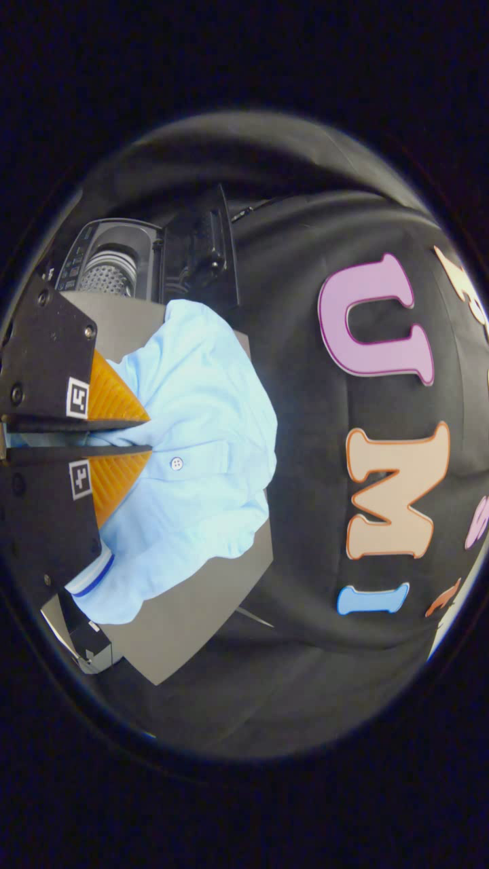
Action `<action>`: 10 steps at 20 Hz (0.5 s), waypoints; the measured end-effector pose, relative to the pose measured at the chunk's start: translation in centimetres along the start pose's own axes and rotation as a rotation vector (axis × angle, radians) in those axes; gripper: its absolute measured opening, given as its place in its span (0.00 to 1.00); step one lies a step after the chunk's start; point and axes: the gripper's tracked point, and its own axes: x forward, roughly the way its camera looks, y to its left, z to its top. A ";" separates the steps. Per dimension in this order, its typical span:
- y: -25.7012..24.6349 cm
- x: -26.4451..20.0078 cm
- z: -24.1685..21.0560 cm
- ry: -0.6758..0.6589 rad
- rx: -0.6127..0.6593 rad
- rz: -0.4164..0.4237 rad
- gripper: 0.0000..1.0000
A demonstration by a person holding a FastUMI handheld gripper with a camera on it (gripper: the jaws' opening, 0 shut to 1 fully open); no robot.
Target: Put the clothes into the washing machine and then close the washing machine lid.
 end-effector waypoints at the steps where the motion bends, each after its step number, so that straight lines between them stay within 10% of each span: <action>1: 2.2 -0.1 0.0 -0.008 -0.025 0.025 0.08; 10: 21.1 0.7 -4.7 0.024 -0.161 0.252 0.08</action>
